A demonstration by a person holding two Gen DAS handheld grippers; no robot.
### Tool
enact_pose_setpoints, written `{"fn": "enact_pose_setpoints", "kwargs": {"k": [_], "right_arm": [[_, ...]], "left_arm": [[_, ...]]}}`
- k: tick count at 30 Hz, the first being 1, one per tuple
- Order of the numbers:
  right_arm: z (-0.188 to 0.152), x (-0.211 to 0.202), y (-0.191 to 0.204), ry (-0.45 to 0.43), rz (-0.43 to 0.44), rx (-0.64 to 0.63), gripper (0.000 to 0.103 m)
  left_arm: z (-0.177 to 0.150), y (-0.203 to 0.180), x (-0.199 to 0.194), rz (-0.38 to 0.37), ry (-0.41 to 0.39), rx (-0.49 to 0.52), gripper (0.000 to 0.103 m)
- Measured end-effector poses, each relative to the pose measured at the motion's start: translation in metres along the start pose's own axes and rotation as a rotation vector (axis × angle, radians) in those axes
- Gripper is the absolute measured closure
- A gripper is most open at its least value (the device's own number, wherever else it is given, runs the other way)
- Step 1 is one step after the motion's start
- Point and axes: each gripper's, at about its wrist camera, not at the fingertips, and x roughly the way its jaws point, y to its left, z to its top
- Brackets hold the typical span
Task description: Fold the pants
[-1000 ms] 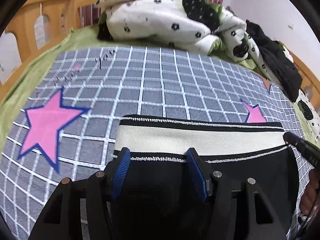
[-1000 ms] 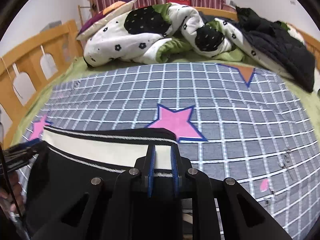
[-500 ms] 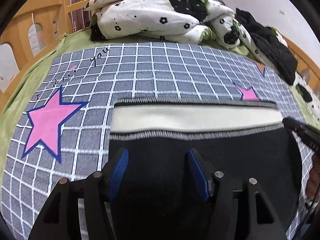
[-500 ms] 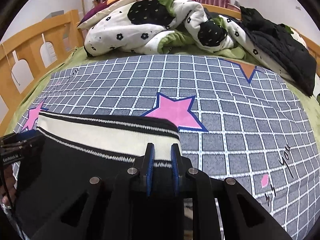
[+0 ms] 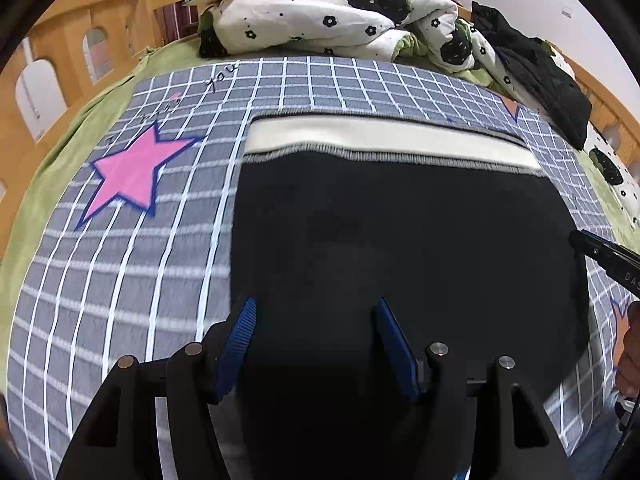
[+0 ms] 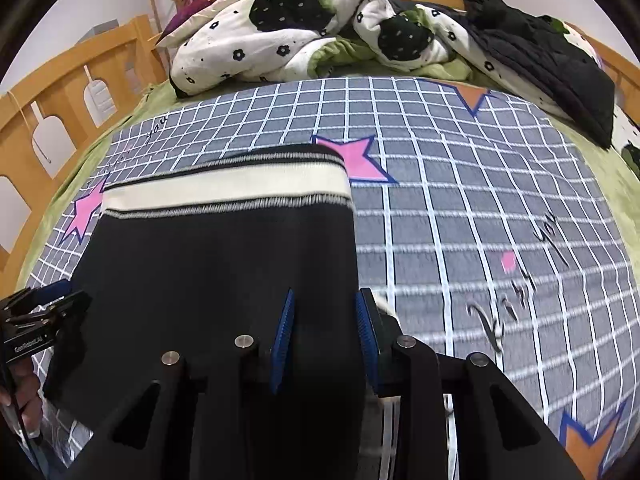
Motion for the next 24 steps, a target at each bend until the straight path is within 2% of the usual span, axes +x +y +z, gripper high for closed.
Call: {"fn": "enact_pose_setpoints", "kwargs": {"k": [7,11,17,20,24], "right_arm": [[-0.050,-0.028,-0.001,0.069,0.014,-0.004,0.071],[-0.068,-0.051,0.008,0.054,0.005,-0.033,0.071],[-0.092,-0.090,0.023,-0.015,0.002,-0.061,0.071],[-0.100,-0.111,0.028,-0.060,-0.006,-0.051,0.071],[-0.098,-0.132,0.032,-0.081,-0.017,-0.041,0.071]], "left_arm": [[-0.040,0.021,-0.028,-0.055,0.032,-0.088,0.036],[-0.061,0.016,-0.042,-0.004,0.033,-0.066,0.036],[-0.079,0.001,-0.081,0.055,-0.031,-0.013,0.036],[-0.085,-0.009,-0.109,0.076,-0.088,0.012,0.036],[-0.090,-0.019,-0.143,0.086,-0.156,0.029,0.036]]}}
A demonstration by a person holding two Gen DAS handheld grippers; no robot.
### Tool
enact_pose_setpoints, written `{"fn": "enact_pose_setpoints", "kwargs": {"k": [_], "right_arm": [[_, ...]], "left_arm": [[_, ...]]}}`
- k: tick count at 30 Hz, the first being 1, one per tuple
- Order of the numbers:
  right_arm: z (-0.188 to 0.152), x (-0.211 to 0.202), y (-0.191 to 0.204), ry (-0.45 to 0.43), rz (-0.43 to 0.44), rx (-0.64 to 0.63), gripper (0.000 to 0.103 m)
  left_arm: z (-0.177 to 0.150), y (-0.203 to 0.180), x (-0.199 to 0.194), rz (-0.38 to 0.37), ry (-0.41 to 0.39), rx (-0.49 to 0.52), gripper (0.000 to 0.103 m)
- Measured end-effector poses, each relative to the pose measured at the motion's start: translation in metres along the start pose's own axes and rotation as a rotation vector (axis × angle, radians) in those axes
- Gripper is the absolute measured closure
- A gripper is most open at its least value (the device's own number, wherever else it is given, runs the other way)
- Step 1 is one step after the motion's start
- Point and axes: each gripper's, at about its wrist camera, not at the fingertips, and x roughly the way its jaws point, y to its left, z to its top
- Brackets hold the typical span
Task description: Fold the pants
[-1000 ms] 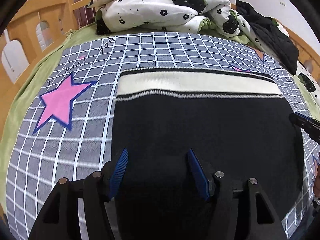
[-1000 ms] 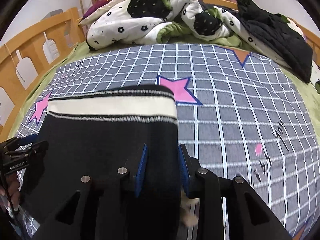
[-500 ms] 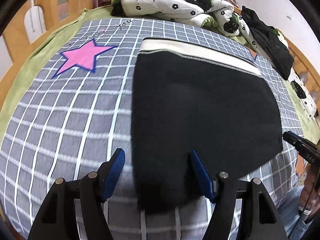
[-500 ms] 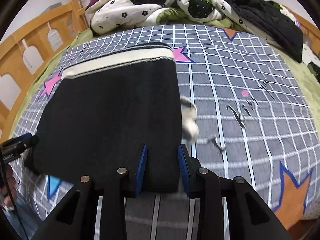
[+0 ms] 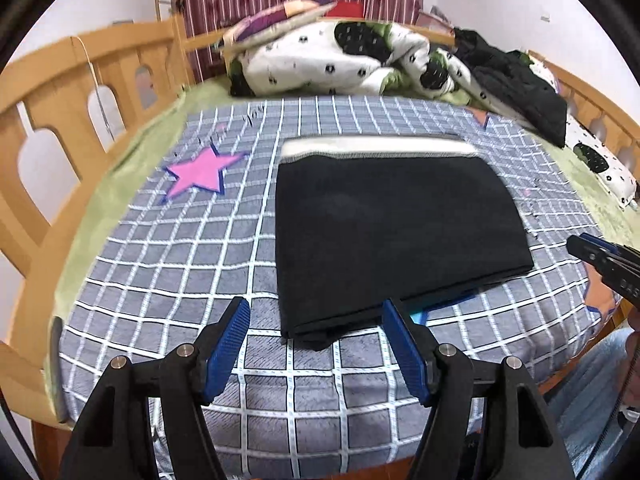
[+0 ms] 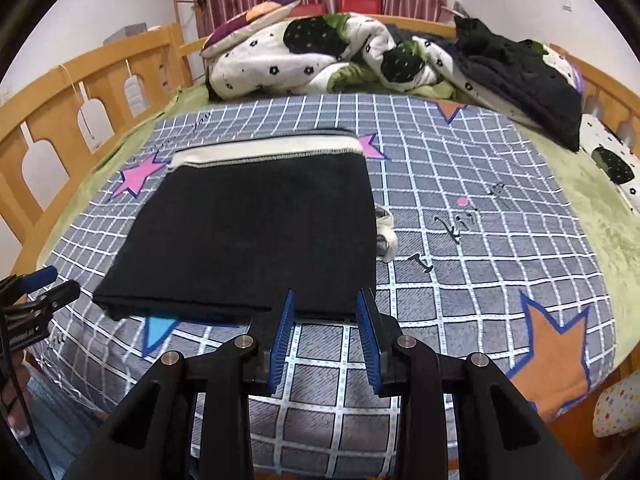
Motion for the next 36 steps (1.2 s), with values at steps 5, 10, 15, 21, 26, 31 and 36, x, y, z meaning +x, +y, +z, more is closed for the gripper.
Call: {"fn": "enact_pose_setpoints", "kwargs": {"k": [5,10,15,21,26,31,36], "right_arm": [[0.003,-0.021,0.002,-0.015,-0.016,0.023,0.037],[0.000,-0.043,0.004,-0.074,-0.043,0.016,0.014],[-0.003,-0.051,0.002,-0.069,-0.085,0.020,0.012],[-0.006,-0.060,0.000,-0.081,-0.098,0.009,0.012],[-0.007,-0.062,-0.003,-0.084,-0.096,0.019,0.012],[-0.007,-0.061,-0.004,-0.083,-0.097,0.019,0.012],[-0.006,-0.061,-0.002,-0.085,-0.096,0.014,0.012]], "left_arm": [[0.002,-0.004,-0.027,-0.029,-0.048,-0.012,0.033],[0.000,-0.009,-0.041,-0.039,-0.070,-0.016,0.031],[-0.001,-0.012,-0.048,-0.053,-0.086,-0.021,0.031],[-0.002,-0.016,-0.045,-0.059,-0.075,-0.021,0.031],[-0.002,-0.017,-0.048,-0.051,-0.089,-0.018,0.030],[-0.003,-0.016,-0.047,-0.053,-0.086,-0.024,0.030],[-0.004,-0.014,-0.047,-0.055,-0.085,-0.026,0.030]]}}
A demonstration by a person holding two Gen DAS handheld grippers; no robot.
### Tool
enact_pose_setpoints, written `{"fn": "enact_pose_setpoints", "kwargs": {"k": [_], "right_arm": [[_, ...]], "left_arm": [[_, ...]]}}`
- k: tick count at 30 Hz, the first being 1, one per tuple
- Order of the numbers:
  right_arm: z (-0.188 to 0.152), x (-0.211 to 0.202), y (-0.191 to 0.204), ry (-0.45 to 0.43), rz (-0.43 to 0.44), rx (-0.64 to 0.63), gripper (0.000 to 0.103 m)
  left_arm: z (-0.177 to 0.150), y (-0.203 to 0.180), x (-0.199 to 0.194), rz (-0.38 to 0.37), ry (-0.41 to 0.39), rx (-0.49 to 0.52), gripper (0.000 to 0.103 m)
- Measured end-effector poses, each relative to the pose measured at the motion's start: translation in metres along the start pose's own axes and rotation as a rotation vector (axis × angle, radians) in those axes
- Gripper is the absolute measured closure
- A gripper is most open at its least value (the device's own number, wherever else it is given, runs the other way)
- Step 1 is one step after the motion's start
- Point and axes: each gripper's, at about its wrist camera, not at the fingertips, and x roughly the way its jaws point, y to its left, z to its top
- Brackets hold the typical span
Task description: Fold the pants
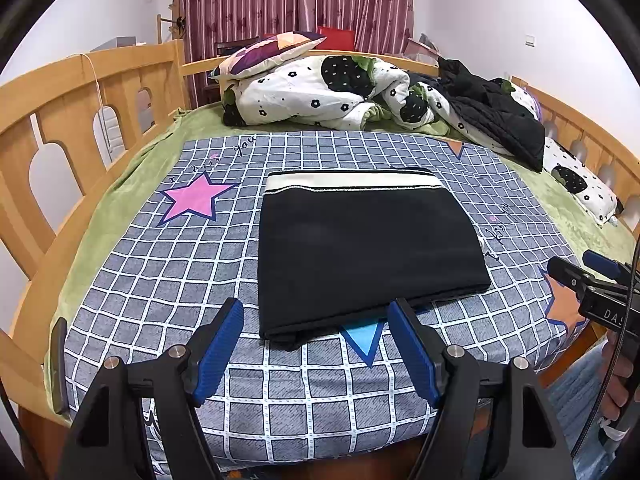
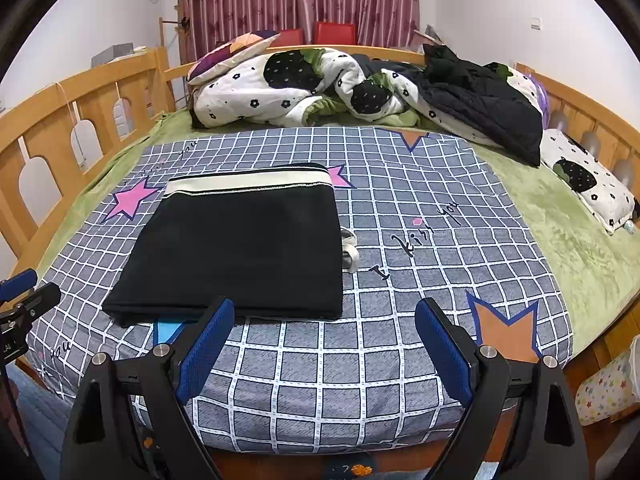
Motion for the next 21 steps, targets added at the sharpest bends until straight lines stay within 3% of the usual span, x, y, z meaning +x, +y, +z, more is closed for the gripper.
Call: {"fn": "enact_pose_setpoints", "kwargs": {"k": [21], "right_arm": [[-0.0002,-0.0014,-0.0047,-0.003,0.003,0.010,0.012]], "left_arm": [[0.0000,-0.0014,-0.0006,0.005,0.002,0.000,0.029]]}}
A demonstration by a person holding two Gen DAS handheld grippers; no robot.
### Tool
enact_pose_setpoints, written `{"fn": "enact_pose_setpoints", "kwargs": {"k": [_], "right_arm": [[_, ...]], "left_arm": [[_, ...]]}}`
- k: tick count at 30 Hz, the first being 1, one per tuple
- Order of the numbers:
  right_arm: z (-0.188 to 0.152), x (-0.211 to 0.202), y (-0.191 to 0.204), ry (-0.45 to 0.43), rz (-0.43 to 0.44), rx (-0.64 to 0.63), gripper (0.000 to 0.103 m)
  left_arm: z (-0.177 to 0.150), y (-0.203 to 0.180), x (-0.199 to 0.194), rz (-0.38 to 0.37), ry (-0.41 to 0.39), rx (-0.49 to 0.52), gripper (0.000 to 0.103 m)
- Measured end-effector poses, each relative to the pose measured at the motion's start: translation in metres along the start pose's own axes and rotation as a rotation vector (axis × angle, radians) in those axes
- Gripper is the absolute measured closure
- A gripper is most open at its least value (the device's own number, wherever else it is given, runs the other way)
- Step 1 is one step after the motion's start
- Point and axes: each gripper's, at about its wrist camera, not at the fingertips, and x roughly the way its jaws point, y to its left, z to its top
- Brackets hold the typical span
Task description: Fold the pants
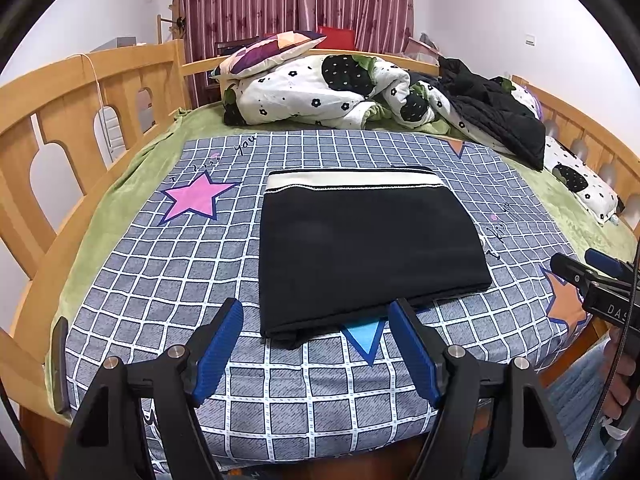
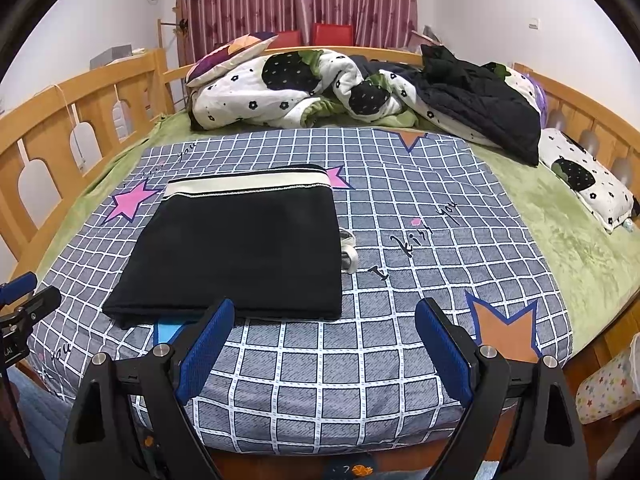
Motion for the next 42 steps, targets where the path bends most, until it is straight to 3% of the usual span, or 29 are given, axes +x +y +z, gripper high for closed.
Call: {"fn": "enact_pose_setpoints", "kwargs": {"k": [42], "right_arm": [[-0.0010,-0.0037,0.0022,-0.013,-0.015,-0.013,0.012]], "left_arm": [[-0.0002,-0.0011,-0.0006,0.005,-0.005,-0.001,0.028]]}}
